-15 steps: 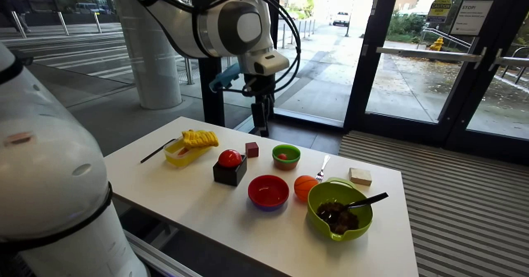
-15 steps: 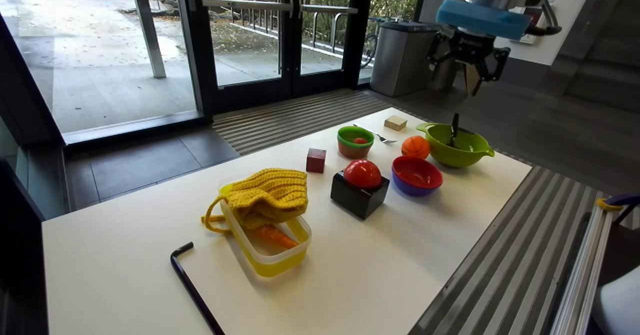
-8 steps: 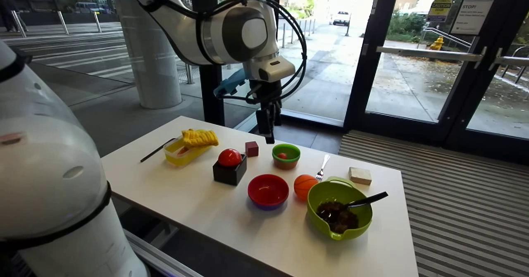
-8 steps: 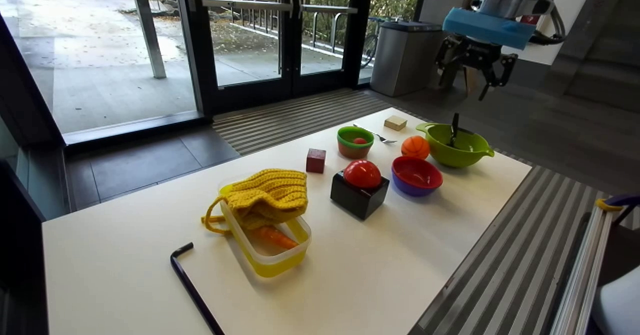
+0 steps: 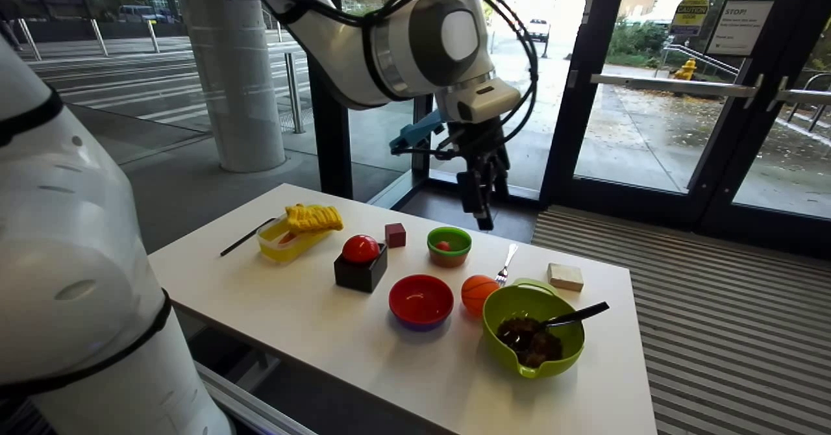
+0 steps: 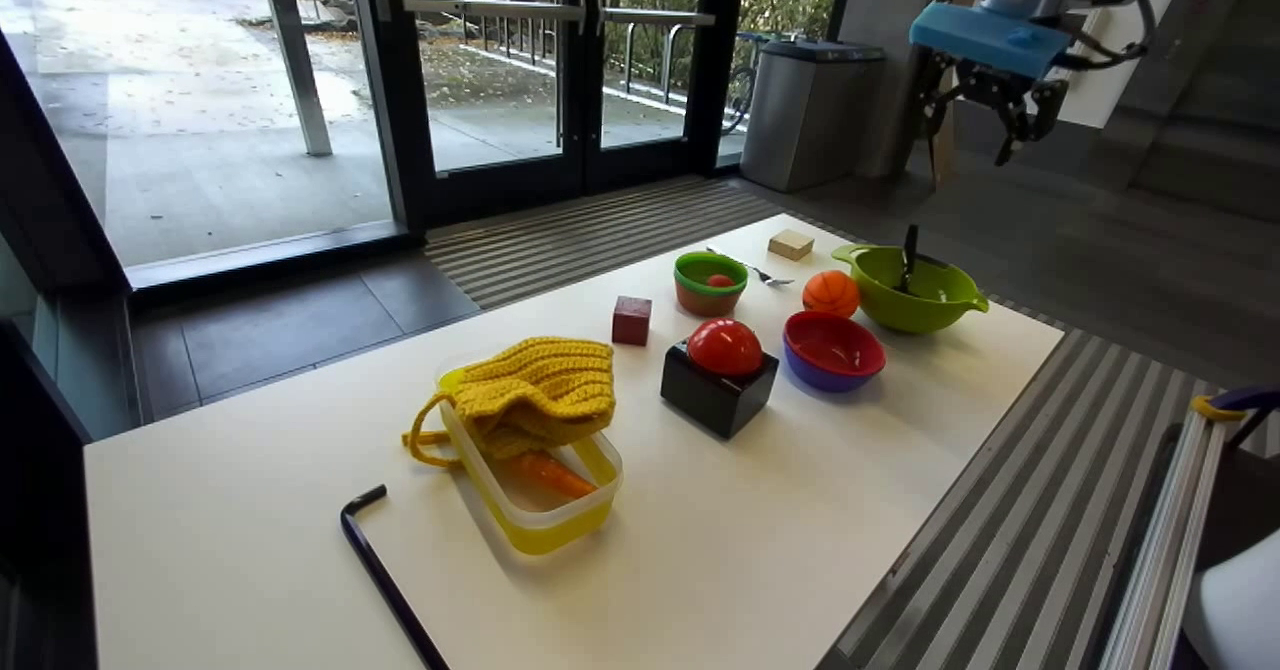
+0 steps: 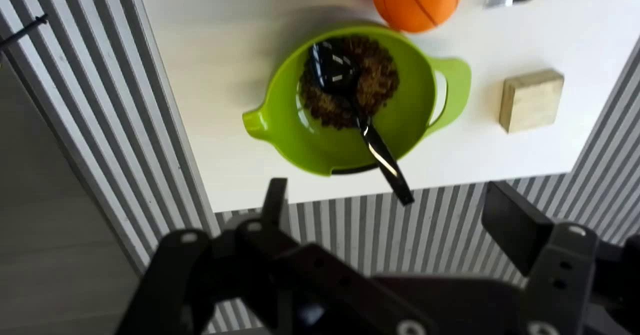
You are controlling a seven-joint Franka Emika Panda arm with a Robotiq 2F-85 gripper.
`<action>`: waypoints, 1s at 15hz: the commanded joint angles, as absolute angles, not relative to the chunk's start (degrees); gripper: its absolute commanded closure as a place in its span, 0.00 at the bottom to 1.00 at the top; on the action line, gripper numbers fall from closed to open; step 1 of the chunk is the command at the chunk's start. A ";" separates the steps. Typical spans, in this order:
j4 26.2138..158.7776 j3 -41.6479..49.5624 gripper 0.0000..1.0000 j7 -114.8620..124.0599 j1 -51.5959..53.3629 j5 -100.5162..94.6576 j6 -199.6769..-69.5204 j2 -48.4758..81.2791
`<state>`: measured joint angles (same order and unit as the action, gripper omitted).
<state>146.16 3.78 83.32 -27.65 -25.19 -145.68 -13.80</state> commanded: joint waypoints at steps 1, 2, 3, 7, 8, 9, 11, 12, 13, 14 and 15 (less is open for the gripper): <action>140.24 6.85 0.00 90.44 -29.42 -29.27 -146.06 -10.09; 138.96 7.71 0.00 92.78 -29.93 -31.10 -146.77 -8.80; 137.71 8.48 0.00 95.45 -30.28 -33.43 -147.40 -7.35; 132.99 12.73 0.00 108.74 -29.48 -46.12 -148.50 0.71; 132.19 14.18 0.00 111.04 -28.59 -47.84 -148.07 2.46; 132.04 15.33 0.00 110.82 -27.49 -47.04 -147.81 3.27; 133.62 16.86 0.00 108.24 -25.88 -45.26 -147.29 1.63; 133.00 17.26 0.00 108.38 -25.59 -45.18 -147.36 2.79; 132.52 17.43 0.00 108.51 -25.41 -45.13 -147.38 3.46; 132.31 17.46 0.00 108.61 -25.25 -45.12 -147.39 3.63; 132.20 17.44 0.00 108.68 -25.14 -45.12 -147.39 3.62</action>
<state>132.26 14.42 109.10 -28.15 -45.61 -147.40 3.61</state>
